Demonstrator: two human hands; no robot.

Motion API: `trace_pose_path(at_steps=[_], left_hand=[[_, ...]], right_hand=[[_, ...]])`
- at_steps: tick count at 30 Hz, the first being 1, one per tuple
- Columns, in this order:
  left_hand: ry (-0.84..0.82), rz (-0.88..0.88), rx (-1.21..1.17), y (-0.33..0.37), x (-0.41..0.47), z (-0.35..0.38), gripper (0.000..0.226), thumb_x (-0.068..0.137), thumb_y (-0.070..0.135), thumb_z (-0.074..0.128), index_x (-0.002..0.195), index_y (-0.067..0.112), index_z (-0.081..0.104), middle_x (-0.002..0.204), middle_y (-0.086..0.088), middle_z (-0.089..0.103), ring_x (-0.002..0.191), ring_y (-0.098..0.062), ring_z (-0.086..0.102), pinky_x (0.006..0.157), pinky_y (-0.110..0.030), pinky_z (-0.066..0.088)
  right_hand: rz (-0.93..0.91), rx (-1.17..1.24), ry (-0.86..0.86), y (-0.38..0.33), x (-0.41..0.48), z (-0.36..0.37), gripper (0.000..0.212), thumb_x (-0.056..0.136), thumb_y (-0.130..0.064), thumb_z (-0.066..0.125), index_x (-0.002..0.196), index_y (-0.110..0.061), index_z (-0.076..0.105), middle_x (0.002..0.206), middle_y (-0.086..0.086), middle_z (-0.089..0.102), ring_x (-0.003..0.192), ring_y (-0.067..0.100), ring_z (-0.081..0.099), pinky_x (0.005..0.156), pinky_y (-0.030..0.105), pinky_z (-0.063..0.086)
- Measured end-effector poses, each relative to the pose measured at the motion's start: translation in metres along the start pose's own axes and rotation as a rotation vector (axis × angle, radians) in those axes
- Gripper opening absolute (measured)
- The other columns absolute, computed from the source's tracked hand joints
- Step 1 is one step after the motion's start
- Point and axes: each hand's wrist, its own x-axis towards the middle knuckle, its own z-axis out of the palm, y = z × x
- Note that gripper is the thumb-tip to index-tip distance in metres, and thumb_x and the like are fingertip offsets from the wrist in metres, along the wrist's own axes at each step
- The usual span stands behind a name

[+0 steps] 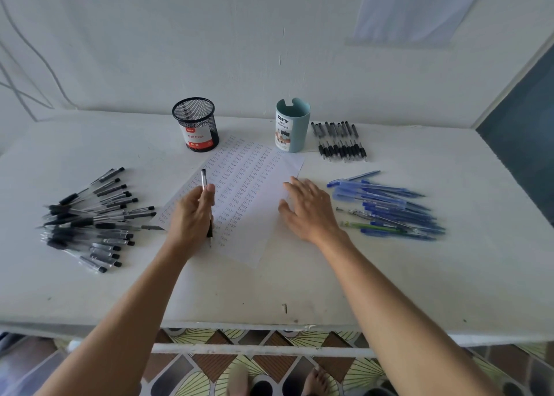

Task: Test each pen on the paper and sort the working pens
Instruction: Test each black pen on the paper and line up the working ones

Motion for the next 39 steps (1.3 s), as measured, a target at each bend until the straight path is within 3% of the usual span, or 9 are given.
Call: trace_pose_path(at_steps=[7, 13, 19, 25, 29, 32, 34, 36, 39], left_hand=[[-0.08, -0.041, 0.201, 0.012, 0.006, 0.003, 0.049, 0.103, 0.047, 0.043, 0.07, 0.01, 0.046, 0.058, 0.003, 0.04, 0.053, -0.015, 0.035, 0.055, -0.031, 0.028], [-0.335, -0.136, 0.56, 0.038, 0.025, 0.027, 0.028, 0.099, 0.043, 0.055, 0.096, 0.016, 0.059, 0.092, -0.001, 0.064, 0.077, -0.015, 0.057, 0.064, -0.03, 0.042], [-0.288, -0.114, 0.711, 0.045, 0.047, 0.075, 0.036, 0.091, 0.045, 0.063, 0.11, 0.015, 0.057, 0.097, -0.007, 0.064, 0.078, -0.026, 0.065, 0.073, -0.041, 0.057], [-0.156, -0.093, 0.736, 0.04, 0.05, 0.094, 0.047, 0.093, 0.055, 0.059, 0.115, 0.013, 0.056, 0.1, -0.01, 0.063, 0.091, -0.031, 0.062, 0.069, -0.038, 0.05], [-0.022, -0.079, 0.691, 0.037, 0.061, 0.085, 0.034, 0.099, 0.046, 0.048, 0.113, 0.016, 0.058, 0.099, -0.01, 0.066, 0.084, -0.029, 0.061, 0.066, -0.035, 0.046], [0.096, 0.069, 0.789, 0.023, 0.073, 0.077, 0.033, 0.098, 0.038, 0.047, 0.123, 0.018, 0.057, 0.121, -0.01, 0.066, 0.113, -0.031, 0.055, 0.09, -0.042, 0.042], [0.02, 0.078, 0.901, 0.012, 0.08, 0.074, 0.047, 0.1, 0.042, 0.043, 0.142, 0.022, 0.046, 0.153, -0.007, 0.042, 0.144, -0.031, 0.028, 0.115, -0.05, 0.019], [-0.095, 0.023, 0.957, 0.004, 0.083, 0.073, 0.056, 0.102, 0.048, 0.033, 0.153, 0.026, 0.029, 0.165, -0.004, 0.02, 0.153, -0.03, 0.007, 0.121, -0.053, 0.001], [-0.141, 0.017, 0.968, -0.003, 0.085, 0.073, 0.06, 0.101, 0.052, 0.025, 0.156, 0.027, 0.021, 0.167, -0.004, 0.013, 0.154, -0.031, 0.004, 0.123, -0.054, 0.0]], right_hand=[[-0.039, -0.093, -0.05, 0.01, -0.006, 0.006, 0.059, 0.105, -0.04, 0.027, 0.159, -0.022, 0.015, 0.167, -0.001, 0.008, 0.154, 0.02, 0.004, 0.121, 0.038, 0.007], [-0.037, -0.065, -0.017, 0.008, -0.007, 0.006, 0.058, 0.104, -0.041, 0.029, 0.157, -0.02, 0.02, 0.166, 0.0, 0.013, 0.153, 0.02, 0.007, 0.12, 0.04, 0.01], [-0.017, 0.043, -0.004, 0.011, -0.004, 0.002, 0.054, 0.104, -0.034, 0.034, 0.155, -0.017, 0.026, 0.164, -0.001, 0.021, 0.151, 0.017, 0.013, 0.118, 0.038, 0.013], [0.064, 0.227, 0.078, 0.003, 0.007, -0.001, 0.041, 0.099, -0.017, 0.043, 0.14, -0.017, 0.049, 0.15, -0.002, 0.044, 0.143, 0.015, 0.029, 0.112, 0.031, 0.018], [0.137, 0.236, 0.115, -0.003, 0.014, -0.006, 0.036, 0.099, -0.028, 0.047, 0.133, -0.017, 0.054, 0.138, 0.001, 0.056, 0.133, 0.021, 0.04, 0.104, 0.035, 0.027], [0.193, 0.159, 0.119, -0.011, 0.02, -0.008, 0.047, 0.095, -0.053, 0.05, 0.125, -0.017, 0.055, 0.131, 0.002, 0.057, 0.126, 0.025, 0.045, 0.099, 0.039, 0.033], [0.22, 0.097, 0.094, -0.017, 0.022, -0.007, 0.054, 0.088, -0.065, 0.053, 0.118, -0.02, 0.056, 0.127, 0.002, 0.053, 0.123, 0.026, 0.044, 0.098, 0.042, 0.034], [0.233, 0.067, 0.079, -0.021, 0.023, -0.006, 0.051, 0.083, -0.065, 0.058, 0.111, -0.022, 0.057, 0.125, 0.001, 0.05, 0.123, 0.026, 0.042, 0.099, 0.043, 0.033], [0.264, 0.064, 0.081, -0.023, 0.026, -0.009, 0.04, 0.082, -0.056, 0.061, 0.106, -0.024, 0.062, 0.122, 0.0, 0.051, 0.121, 0.025, 0.042, 0.099, 0.043, 0.03]])
